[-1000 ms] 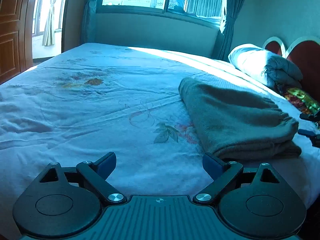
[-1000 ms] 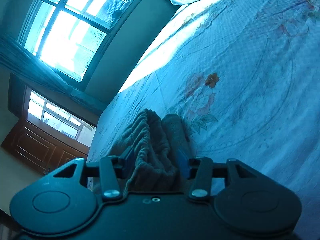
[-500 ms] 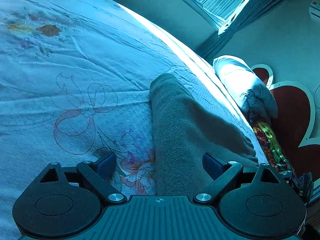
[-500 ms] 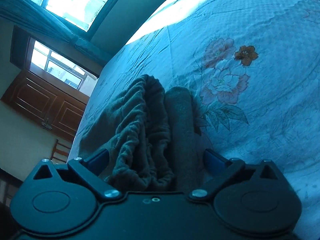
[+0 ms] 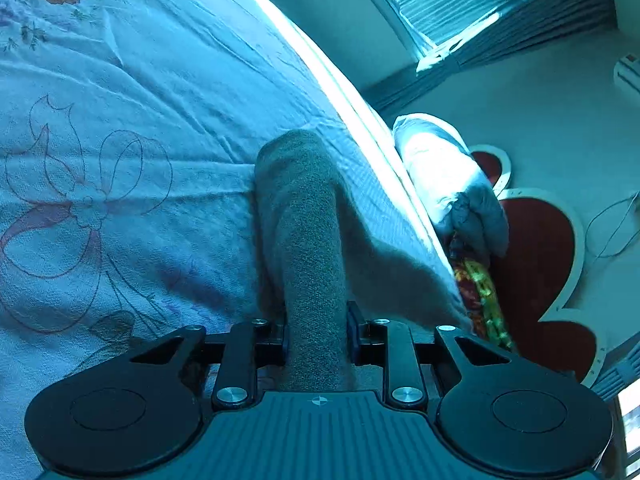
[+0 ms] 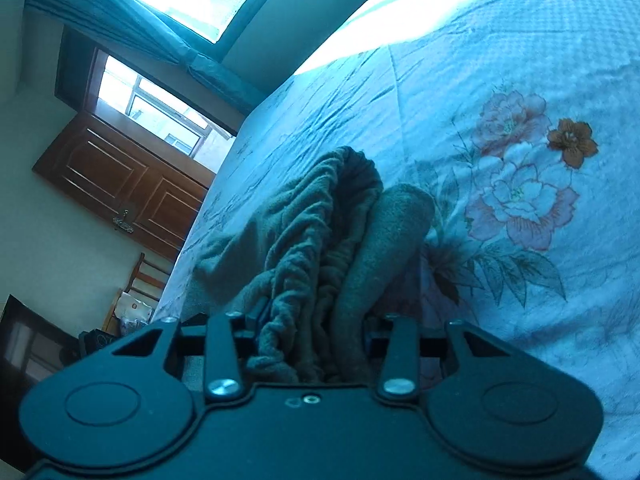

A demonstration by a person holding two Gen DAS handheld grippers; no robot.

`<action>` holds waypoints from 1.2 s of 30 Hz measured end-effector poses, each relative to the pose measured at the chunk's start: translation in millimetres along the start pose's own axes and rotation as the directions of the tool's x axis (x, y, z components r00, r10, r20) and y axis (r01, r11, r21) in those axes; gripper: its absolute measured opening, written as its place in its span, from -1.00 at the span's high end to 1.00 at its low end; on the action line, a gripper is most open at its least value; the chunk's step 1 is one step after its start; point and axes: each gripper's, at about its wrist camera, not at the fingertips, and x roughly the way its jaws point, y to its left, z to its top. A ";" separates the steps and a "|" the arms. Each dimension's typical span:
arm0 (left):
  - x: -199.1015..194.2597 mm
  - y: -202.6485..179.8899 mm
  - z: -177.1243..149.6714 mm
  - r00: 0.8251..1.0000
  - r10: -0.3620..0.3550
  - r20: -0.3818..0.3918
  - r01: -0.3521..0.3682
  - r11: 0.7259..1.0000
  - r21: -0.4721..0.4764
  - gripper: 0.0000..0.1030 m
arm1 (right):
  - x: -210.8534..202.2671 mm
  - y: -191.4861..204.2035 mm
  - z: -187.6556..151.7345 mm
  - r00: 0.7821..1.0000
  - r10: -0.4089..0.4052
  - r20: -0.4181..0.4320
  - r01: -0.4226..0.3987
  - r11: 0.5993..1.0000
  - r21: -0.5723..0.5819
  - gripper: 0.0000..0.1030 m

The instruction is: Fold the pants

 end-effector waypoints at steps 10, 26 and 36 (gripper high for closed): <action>-19.2 -15.9 115.7 0.985 0.042 0.166 -0.060 0.993 0.106 0.56 | 82.1 47.9 111.6 0.994 0.112 0.008 -0.111 0.987 -0.117 0.38; 9.6 -14.4 103.1 0.867 0.394 0.306 -0.489 0.793 0.364 -0.23 | 90.0 48.2 78.6 0.963 -0.217 0.162 0.255 0.927 -0.276 -0.65; -13.5 -46.2 65.9 0.790 0.474 0.390 -0.612 0.650 0.451 -0.67 | 55.2 65.3 64.3 0.943 -0.281 0.178 0.323 0.903 -0.283 -0.89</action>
